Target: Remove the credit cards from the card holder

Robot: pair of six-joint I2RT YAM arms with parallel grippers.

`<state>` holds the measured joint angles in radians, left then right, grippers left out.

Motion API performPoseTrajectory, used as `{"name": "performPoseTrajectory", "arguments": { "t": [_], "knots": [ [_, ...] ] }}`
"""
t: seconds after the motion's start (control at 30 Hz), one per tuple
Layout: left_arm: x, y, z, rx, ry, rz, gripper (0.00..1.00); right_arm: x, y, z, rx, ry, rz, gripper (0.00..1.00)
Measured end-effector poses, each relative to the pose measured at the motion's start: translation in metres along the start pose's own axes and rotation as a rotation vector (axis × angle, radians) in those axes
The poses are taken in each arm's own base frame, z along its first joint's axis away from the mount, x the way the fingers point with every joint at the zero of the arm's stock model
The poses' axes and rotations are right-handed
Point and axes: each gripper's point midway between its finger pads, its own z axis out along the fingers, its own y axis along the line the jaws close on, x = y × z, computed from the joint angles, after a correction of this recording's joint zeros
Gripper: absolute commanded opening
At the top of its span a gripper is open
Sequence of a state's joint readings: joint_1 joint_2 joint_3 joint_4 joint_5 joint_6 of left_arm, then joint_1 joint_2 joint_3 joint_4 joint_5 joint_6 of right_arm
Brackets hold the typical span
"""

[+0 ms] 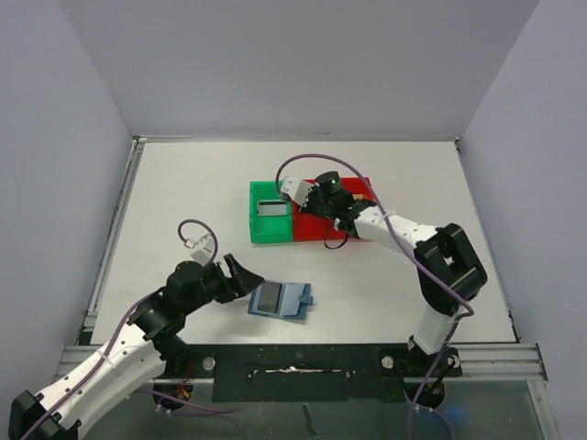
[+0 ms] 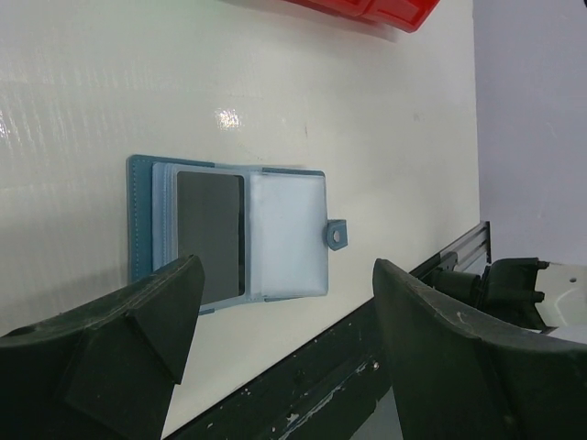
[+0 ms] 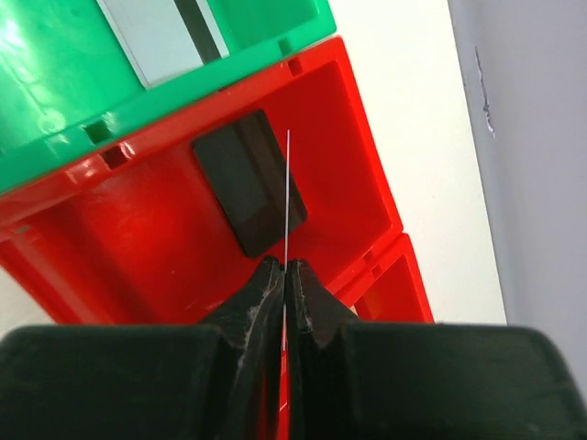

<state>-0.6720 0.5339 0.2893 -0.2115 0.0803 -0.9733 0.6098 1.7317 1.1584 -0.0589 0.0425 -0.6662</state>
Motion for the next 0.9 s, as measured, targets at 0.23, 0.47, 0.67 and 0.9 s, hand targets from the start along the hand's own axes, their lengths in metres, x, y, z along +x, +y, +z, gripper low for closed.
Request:
{"name": "performPoseTrajectory", "arguments": {
  "t": [0.23,0.47,0.67,0.9],
  "knots": [
    [-0.008,-0.012,-0.002,-0.003,0.008,0.028,0.74,0.017,-0.003,0.022,-0.006,0.066,-0.073,0.00],
    [-0.009,-0.013,-0.002,-0.014,0.017,0.035,0.74,0.016,-0.010,0.037,-0.007,0.070,-0.147,0.02],
    [-0.006,-0.008,-0.003,-0.034,0.031,0.025,0.74,0.019,-0.007,0.050,-0.022,0.078,-0.176,0.04],
    [-0.006,-0.007,-0.006,-0.041,0.023,0.008,0.74,0.021,-0.006,0.062,-0.033,0.093,-0.194,0.11]
  ]
}}
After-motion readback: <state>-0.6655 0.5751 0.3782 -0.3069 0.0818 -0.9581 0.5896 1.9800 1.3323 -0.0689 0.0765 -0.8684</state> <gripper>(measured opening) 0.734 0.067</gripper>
